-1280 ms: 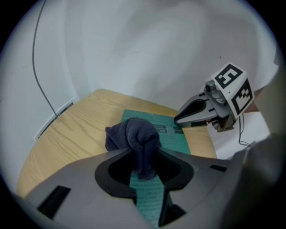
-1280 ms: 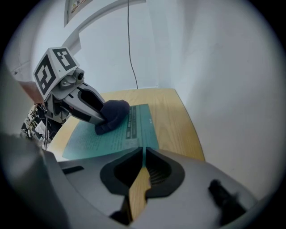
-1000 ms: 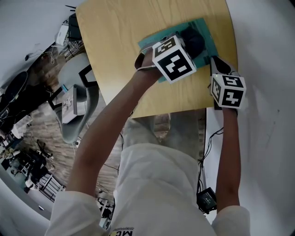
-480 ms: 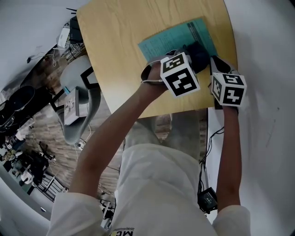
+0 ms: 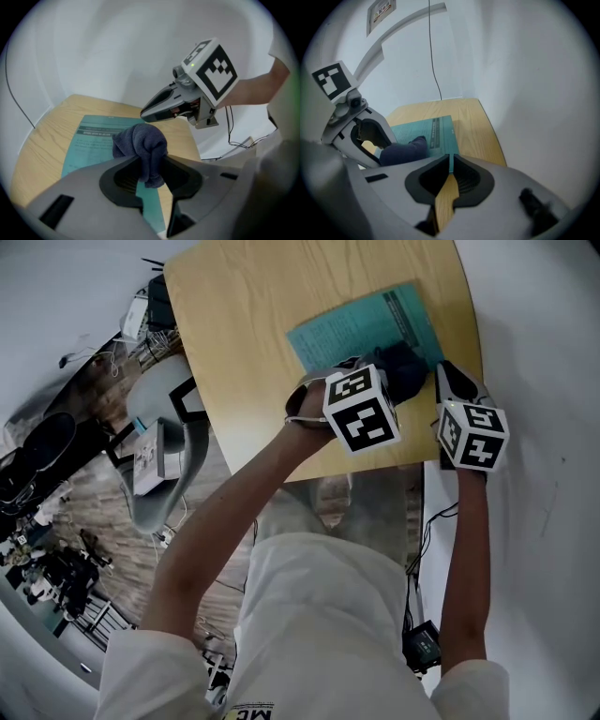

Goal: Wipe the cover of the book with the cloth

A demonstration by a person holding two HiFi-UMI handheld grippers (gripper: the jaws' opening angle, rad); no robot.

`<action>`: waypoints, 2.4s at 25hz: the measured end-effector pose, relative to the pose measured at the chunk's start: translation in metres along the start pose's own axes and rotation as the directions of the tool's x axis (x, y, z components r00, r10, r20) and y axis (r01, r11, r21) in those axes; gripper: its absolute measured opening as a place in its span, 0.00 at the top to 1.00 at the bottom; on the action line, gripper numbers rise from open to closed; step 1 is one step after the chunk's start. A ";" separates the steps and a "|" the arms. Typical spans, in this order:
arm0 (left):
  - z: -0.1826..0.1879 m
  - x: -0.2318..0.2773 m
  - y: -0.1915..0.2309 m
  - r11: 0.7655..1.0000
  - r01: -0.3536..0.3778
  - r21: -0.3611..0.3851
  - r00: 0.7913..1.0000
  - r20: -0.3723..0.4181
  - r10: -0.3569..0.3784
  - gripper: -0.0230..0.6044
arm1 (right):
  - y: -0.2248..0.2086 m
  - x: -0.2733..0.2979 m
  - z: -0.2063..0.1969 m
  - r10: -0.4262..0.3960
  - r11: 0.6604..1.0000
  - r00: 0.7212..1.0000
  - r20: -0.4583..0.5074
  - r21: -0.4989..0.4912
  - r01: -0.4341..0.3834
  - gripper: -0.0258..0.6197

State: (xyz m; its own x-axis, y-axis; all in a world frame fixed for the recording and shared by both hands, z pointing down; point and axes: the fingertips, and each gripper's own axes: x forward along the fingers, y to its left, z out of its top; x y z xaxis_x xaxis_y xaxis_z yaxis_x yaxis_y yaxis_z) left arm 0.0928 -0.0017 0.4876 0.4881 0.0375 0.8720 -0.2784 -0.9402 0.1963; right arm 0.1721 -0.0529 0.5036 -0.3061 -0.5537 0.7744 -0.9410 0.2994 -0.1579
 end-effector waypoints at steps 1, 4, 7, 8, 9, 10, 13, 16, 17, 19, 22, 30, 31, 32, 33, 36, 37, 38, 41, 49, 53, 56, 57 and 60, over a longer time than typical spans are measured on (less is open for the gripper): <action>0.000 -0.004 0.003 1.000 -0.005 -0.010 1.000 0.006 0.005 0.75 | 0.000 -0.005 0.000 -0.011 1.000 1.000 0.005 -0.010 0.011 0.90; 0.004 -0.013 0.022 0.998 -0.039 -0.040 0.999 0.023 0.040 0.75 | 0.004 -0.014 -0.003 -0.018 0.999 1.000 0.008 -0.042 0.018 0.90; 0.012 -0.014 0.046 0.995 -0.077 -0.057 0.996 0.030 0.079 0.75 | 0.015 -0.017 -0.012 -0.001 0.997 1.000 -0.004 -0.073 0.000 0.90; 0.015 -0.014 0.054 0.994 -0.091 -0.059 0.995 0.030 0.093 0.75 | 0.021 -0.018 -0.015 0.007 0.996 1.000 -0.008 -0.085 -0.008 0.90; 0.017 -0.014 0.062 0.993 -0.106 -0.062 0.994 0.031 0.108 0.75 | 0.026 -0.018 -0.018 0.014 0.996 1.000 -0.011 -0.093 -0.015 0.90; 0.020 -0.014 0.070 0.991 -0.118 -0.066 0.992 0.031 0.120 0.75 | 0.030 -0.019 -0.020 0.020 0.995 1.000 -0.013 -0.097 -0.022 0.90; 0.028 -0.014 0.093 0.985 -0.145 -0.091 0.988 0.033 0.149 0.75 | 0.041 -0.022 -0.027 0.035 0.995 0.999 -0.017 -0.092 -0.036 0.90; 0.032 -0.013 0.115 0.979 -0.168 -0.120 0.985 0.030 0.172 0.74 | 0.052 -0.027 -0.036 0.052 0.995 0.998 -0.023 -0.088 -0.053 0.90; 0.035 -0.012 0.121 0.977 -0.175 -0.122 0.983 0.031 0.180 0.74 | 0.054 -0.029 -0.039 0.056 0.994 0.998 -0.025 -0.089 -0.058 0.90; 0.044 -0.009 0.131 0.975 -0.188 -0.119 0.980 0.042 0.194 0.74 | 0.056 -0.033 -0.046 0.059 0.994 0.998 -0.029 -0.093 -0.062 0.90; 0.048 0.001 0.134 0.976 -0.172 -0.133 0.983 0.035 0.178 0.74 | 0.054 -0.038 -0.058 0.054 0.994 0.998 -0.042 -0.089 -0.058 0.90; 0.052 0.013 0.122 0.980 -0.133 -0.145 0.990 0.034 0.139 0.74 | 0.025 -0.049 -0.061 0.006 0.999 1.000 -0.026 -0.037 -0.007 0.90; 0.052 0.013 0.120 0.981 -0.133 -0.142 0.990 0.031 0.138 0.74 | 0.022 -0.050 -0.059 0.001 0.999 1.000 -0.023 -0.034 -0.001 0.90; 0.053 0.014 0.118 0.982 -0.130 -0.139 0.990 0.029 0.136 0.74 | 0.020 -0.051 -0.058 -0.002 1.000 1.000 -0.020 -0.030 0.002 0.90; 0.054 0.014 0.117 0.982 -0.127 -0.136 0.991 0.029 0.133 0.74 | 0.019 -0.052 -0.056 0.000 1.000 1.000 -0.014 -0.028 0.000 0.90; 0.054 0.016 0.113 0.984 -0.123 -0.130 0.991 0.030 0.128 0.74 | 0.026 -0.049 -0.051 0.035 0.998 0.999 -0.007 -0.046 -0.036 0.90; 0.054 0.016 0.113 0.984 -0.123 -0.130 0.991 0.029 0.128 0.74 | 0.031 -0.047 -0.050 0.050 0.997 0.999 -0.011 -0.059 -0.050 0.90; 0.053 0.016 0.114 0.984 -0.123 -0.129 0.991 0.029 0.128 0.74 | 0.036 -0.044 -0.050 0.060 0.995 0.998 -0.016 -0.073 -0.061 0.90; 0.053 0.016 0.113 0.985 -0.121 -0.124 0.992 0.027 0.125 0.74 | 0.046 -0.031 -0.050 0.060 0.993 0.998 -0.026 -0.097 -0.062 0.90; 0.053 0.016 0.113 0.986 -0.116 -0.121 0.992 0.029 0.120 0.74 | 0.042 -0.003 -0.047 0.039 0.997 0.998 -0.044 -0.067 -0.042 0.90; 0.053 0.016 0.109 0.989 -0.105 -0.101 0.994 0.023 0.108 0.74 | 0.041 0.001 -0.045 0.039 0.997 0.998 -0.045 -0.066 -0.042 0.90; 0.052 0.018 0.103 0.992 -0.094 -0.086 0.995 0.019 0.096 0.74 | 0.042 0.003 -0.045 0.041 0.997 0.998 -0.044 -0.068 -0.044 0.90; 0.052 0.019 0.100 0.993 -0.088 -0.082 0.996 0.018 0.090 0.74 | 0.042 0.003 -0.046 0.041 0.997 0.998 -0.043 -0.068 -0.044 0.90; 0.053 0.024 0.087 0.996 -0.064 -0.066 0.998 0.017 0.065 0.74 | 0.042 0.003 -0.046 0.040 0.997 0.998 -0.041 -0.067 -0.043 0.90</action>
State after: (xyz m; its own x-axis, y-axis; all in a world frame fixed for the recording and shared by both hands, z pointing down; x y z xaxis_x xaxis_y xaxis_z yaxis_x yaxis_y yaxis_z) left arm 0.1244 -0.1001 0.5017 0.4828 -0.0296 0.8753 -0.3634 -0.9161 0.1694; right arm 0.1383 -0.0063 0.5277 -0.3377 -0.5088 0.7919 -0.9151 0.3746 -0.1495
